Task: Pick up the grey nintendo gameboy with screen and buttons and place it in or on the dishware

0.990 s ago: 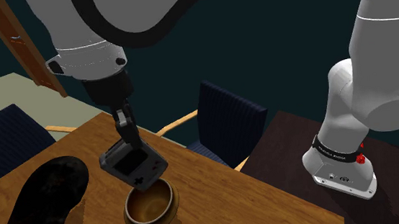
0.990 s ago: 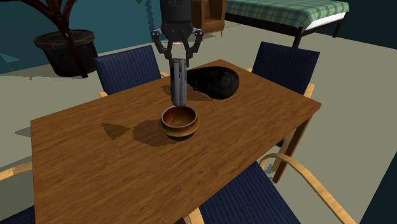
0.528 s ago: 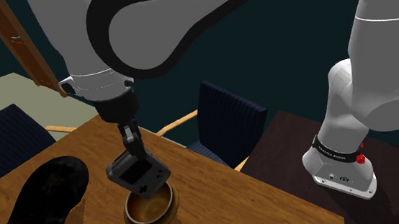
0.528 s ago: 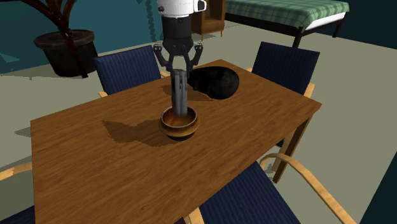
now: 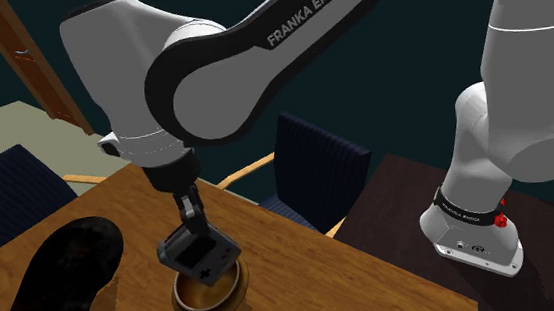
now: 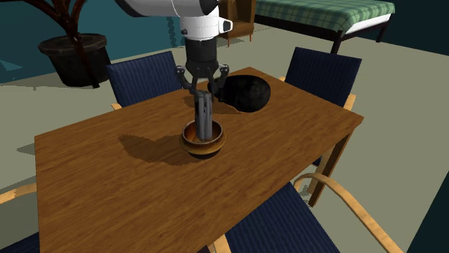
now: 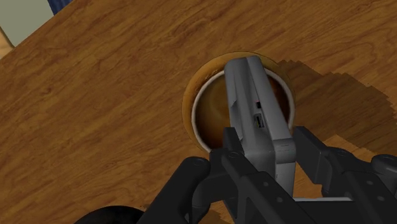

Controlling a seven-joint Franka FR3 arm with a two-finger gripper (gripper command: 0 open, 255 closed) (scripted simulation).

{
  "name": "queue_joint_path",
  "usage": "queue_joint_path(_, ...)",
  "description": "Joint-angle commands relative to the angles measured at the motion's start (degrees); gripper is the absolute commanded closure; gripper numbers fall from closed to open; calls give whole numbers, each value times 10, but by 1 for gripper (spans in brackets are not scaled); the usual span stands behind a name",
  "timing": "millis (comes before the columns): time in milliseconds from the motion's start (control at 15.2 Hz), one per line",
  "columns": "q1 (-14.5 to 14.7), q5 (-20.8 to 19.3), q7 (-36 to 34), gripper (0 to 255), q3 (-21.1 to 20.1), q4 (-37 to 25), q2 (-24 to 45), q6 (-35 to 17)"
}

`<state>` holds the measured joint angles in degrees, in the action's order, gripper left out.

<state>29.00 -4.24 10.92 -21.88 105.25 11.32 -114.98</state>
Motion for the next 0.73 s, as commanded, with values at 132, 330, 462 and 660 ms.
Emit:
queue_joint_path(132, -1, -1, 1, 255, 1, 11, 1, -13)
queue_joint_path(330, -1, -1, 1, 255, 1, 11, 1, -13)
queue_joint_path(462, -1, -1, 1, 255, 1, 11, 1, -13)
queue_joint_path(660, -1, -1, 1, 0, 1, 11, 1, -12)
